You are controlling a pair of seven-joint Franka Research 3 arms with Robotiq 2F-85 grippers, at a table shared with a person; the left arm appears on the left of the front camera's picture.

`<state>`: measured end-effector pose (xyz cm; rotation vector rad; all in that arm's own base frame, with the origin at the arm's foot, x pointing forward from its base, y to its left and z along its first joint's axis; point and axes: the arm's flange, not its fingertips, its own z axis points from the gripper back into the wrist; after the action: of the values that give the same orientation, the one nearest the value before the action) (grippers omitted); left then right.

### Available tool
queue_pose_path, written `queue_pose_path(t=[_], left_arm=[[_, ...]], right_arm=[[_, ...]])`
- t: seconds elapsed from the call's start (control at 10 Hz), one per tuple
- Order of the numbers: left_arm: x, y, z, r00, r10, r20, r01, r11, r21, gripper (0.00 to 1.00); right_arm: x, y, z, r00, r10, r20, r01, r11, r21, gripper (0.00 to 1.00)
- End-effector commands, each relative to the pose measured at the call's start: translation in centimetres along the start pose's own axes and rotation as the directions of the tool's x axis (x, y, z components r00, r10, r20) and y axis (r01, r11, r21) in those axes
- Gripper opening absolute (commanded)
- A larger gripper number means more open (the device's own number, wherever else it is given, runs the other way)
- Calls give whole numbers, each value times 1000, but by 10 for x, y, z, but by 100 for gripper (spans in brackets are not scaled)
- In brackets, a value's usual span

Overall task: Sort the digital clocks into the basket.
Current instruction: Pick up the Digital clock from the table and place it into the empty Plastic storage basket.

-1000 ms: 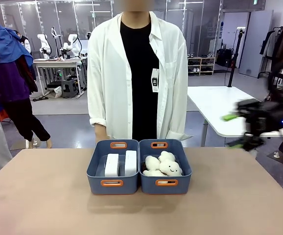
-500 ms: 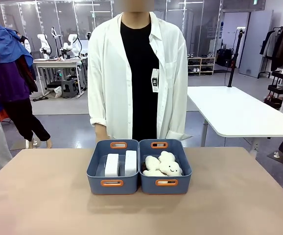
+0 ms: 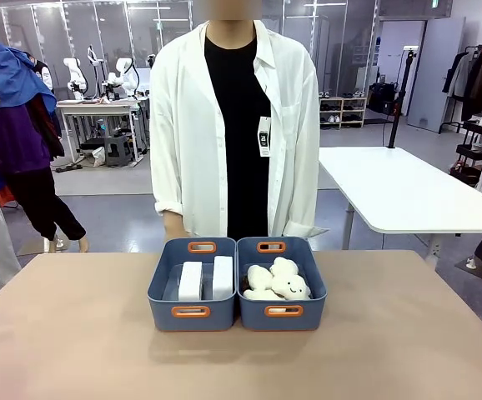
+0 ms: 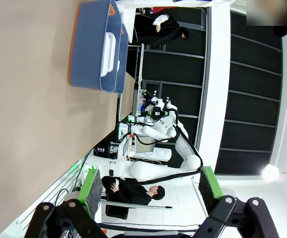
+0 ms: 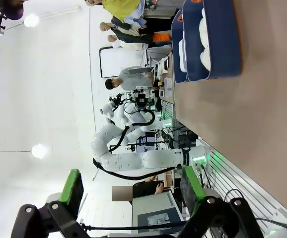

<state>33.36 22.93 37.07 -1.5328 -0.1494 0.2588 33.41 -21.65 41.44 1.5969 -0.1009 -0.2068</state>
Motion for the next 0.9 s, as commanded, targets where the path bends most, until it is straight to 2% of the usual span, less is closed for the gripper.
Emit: queue_pose_path(t=[0.0,0.8], left_arm=[[-5,-3,3,1000,-4,-10,4,1000,-2,100],[-5,-3,3,1000,-4,-10,4,1000,-2,100]], right_arm=[[-6,3,-1,1000,0,-6,0,1000,-11,100],[-6,3,-1,1000,0,-6,0,1000,-11,100]])
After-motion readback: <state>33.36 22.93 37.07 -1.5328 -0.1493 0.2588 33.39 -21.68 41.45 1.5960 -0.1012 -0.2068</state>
